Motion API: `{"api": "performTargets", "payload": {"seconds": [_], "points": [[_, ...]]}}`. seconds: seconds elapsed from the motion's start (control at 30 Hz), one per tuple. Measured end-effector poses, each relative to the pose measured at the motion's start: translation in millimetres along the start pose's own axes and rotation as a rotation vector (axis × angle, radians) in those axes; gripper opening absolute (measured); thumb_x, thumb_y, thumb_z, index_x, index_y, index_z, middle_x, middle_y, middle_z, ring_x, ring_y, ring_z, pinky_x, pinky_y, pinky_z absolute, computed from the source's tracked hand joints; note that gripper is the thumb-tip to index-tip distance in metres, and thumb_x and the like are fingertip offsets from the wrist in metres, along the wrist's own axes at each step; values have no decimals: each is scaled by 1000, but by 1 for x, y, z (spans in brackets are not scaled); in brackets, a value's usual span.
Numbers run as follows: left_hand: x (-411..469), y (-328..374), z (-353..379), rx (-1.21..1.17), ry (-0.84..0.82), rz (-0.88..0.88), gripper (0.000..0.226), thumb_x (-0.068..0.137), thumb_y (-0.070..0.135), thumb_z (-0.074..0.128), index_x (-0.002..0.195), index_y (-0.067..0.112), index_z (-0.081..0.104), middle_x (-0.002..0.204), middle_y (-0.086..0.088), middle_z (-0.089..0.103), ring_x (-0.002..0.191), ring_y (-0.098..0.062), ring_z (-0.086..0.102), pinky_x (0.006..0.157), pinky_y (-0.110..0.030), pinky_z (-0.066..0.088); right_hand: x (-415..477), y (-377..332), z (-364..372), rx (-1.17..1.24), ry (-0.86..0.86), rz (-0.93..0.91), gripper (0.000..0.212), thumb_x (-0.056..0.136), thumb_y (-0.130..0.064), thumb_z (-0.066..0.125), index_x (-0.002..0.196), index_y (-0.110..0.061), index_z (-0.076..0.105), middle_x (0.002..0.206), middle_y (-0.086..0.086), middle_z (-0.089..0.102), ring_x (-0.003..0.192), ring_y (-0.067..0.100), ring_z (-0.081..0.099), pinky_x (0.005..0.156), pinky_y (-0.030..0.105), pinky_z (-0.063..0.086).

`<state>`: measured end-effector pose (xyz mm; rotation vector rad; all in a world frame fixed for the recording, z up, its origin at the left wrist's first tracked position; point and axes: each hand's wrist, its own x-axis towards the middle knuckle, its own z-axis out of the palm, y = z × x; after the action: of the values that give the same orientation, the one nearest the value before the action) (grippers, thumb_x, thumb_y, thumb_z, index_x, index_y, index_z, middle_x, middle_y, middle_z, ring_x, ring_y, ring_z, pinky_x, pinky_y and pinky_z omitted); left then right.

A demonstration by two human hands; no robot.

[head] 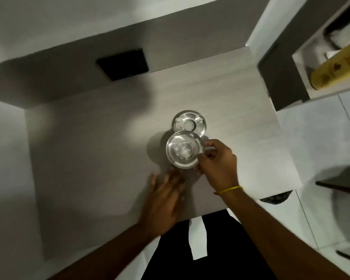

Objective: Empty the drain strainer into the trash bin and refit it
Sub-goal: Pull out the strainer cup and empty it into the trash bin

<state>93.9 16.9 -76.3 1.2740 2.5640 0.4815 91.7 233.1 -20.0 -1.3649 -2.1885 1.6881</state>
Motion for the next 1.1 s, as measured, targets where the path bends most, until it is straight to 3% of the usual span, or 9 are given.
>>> {"api": "performTargets", "payload": {"seconds": [0.13, 0.23, 0.3, 0.37, 0.47, 0.63, 0.83, 0.93, 1.1], "points": [[54, 67, 21, -40, -87, 363, 60, 105, 33, 55, 162, 20, 44, 170, -6, 49, 153, -31, 50, 121, -55, 35, 1, 34, -85, 118, 25, 97, 28, 83, 12, 69, 105, -4, 74, 80, 26, 78, 59, 36, 75, 61, 53, 64], [119, 121, 41, -43, -40, 541, 43, 103, 33, 59, 143, 19, 62, 130, -8, 77, 113, -35, 72, 103, -50, 50, -6, 64, -157, 276, 129, 196, 27, 88, 19, 62, 108, 2, 69, 60, 20, 73, 37, 24, 65, 41, 32, 54], [158, 142, 52, 65, -112, 668, 34, 106, 34, 52, 130, 21, 71, 113, -8, 80, 104, -36, 73, 111, -57, 46, -13, 80, -195, 362, 212, 204, 26, 89, 20, 61, 105, 1, 69, 55, 13, 70, 35, 21, 62, 37, 28, 50], [189, 162, 64, 201, -227, 788, 40, 106, 40, 48, 134, 21, 71, 127, -9, 78, 124, -38, 69, 125, -66, 29, -21, 103, -232, 439, 339, 220, 32, 89, 22, 59, 95, -8, 69, 52, 10, 68, 35, 19, 60, 36, 27, 49], [212, 175, 71, 244, -281, 854, 61, 106, 50, 47, 160, 21, 47, 171, -7, 46, 164, -29, 32, 131, -66, 19, -30, 144, -270, 541, 494, 279, 35, 87, 21, 62, 93, -13, 66, 49, 8, 65, 34, 20, 59, 36, 27, 48], [214, 169, 82, 205, -281, 862, 67, 109, 51, 43, 169, 21, 33, 182, -3, 23, 170, -23, 14, 132, -63, 18, -26, 217, -296, 559, 696, 346, 37, 83, 17, 69, 107, -10, 62, 58, 11, 64, 35, 19, 62, 41, 29, 53], [215, 168, 88, 152, -282, 856, 66, 105, 45, 50, 165, 22, 37, 180, -1, 29, 170, -21, 15, 133, -62, 19, 11, 306, -280, 41, 779, 344, 54, 75, -9, 68, 122, -30, 50, 65, -7, 65, 68, 34, 67, 69, 37, 52], [215, 168, 87, 174, -270, 867, 68, 106, 45, 49, 168, 21, 33, 181, -3, 26, 170, -22, 13, 134, -62, 18, 49, 339, -269, -276, 687, 279, 63, 76, -26, 61, 136, -27, 41, 64, -3, 67, 68, 43, 69, 65, 37, 43], [214, 169, 85, 164, -292, 849, 66, 107, 45, 47, 167, 21, 35, 180, -2, 28, 170, -21, 14, 136, -59, 14, 106, 396, -248, -833, 329, 136, 70, 103, -29, 56, 166, -34, 24, 125, 17, 70, 91, 46, 75, 68, 46, 58]]}}
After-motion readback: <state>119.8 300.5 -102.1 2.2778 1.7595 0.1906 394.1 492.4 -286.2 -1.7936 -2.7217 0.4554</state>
